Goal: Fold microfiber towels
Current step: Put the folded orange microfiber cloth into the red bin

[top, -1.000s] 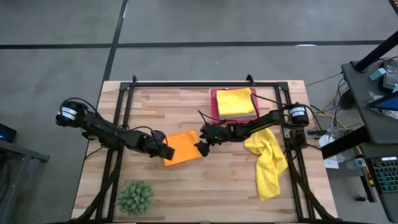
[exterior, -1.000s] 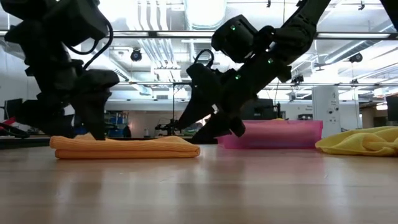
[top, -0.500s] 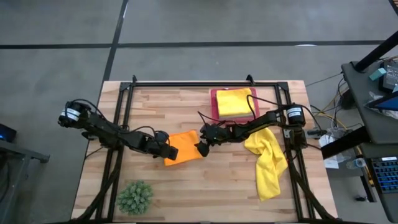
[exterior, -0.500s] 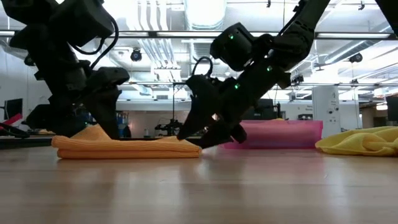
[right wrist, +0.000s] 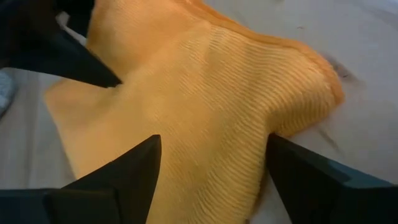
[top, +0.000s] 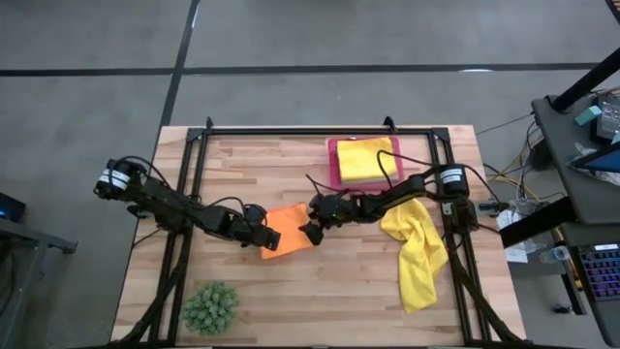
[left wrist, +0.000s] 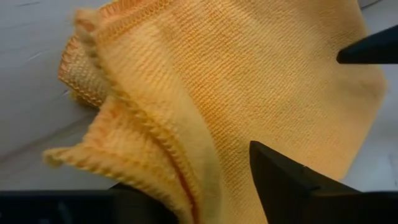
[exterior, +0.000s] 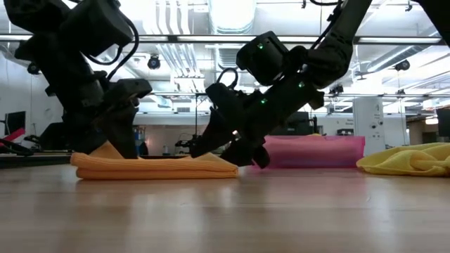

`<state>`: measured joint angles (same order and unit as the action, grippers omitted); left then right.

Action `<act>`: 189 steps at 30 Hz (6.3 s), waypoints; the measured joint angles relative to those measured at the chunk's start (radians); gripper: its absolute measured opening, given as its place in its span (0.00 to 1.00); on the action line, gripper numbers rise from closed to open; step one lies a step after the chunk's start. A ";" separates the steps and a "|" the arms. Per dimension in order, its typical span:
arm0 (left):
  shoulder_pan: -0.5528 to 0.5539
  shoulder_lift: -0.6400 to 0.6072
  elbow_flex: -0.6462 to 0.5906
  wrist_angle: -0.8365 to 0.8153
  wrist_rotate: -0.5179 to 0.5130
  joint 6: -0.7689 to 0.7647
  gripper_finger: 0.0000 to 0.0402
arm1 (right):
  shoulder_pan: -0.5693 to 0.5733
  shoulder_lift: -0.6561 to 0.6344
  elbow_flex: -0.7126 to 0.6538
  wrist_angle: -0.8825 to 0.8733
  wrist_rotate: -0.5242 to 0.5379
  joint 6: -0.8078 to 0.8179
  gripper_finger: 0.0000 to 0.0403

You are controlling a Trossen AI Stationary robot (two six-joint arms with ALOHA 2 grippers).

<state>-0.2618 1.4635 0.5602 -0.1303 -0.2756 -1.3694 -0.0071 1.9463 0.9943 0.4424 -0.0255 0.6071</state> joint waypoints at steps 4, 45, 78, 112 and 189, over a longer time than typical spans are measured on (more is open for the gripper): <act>0.000 0.000 0.000 0.000 -0.003 0.015 0.32 | 0.002 0.002 0.000 0.009 -0.020 0.002 0.64; 0.157 -0.052 0.135 0.300 -0.177 0.539 0.01 | -0.002 -0.408 -0.003 -0.458 0.259 -0.261 0.03; 0.466 0.292 0.607 0.478 0.057 1.047 0.00 | -0.205 -0.738 -0.002 -0.757 0.325 -0.365 0.03; 0.572 0.605 0.872 0.430 0.144 0.841 0.00 | -0.487 -0.753 -0.007 -1.059 0.325 -0.266 0.03; 0.578 0.457 0.829 0.062 0.113 0.782 0.40 | -0.563 -0.669 -0.055 -1.074 0.342 -0.354 0.09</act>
<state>0.3161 1.9201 1.3894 -0.0684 -0.1625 -0.5873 -0.5702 1.2778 0.9398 -0.6312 0.3164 0.2535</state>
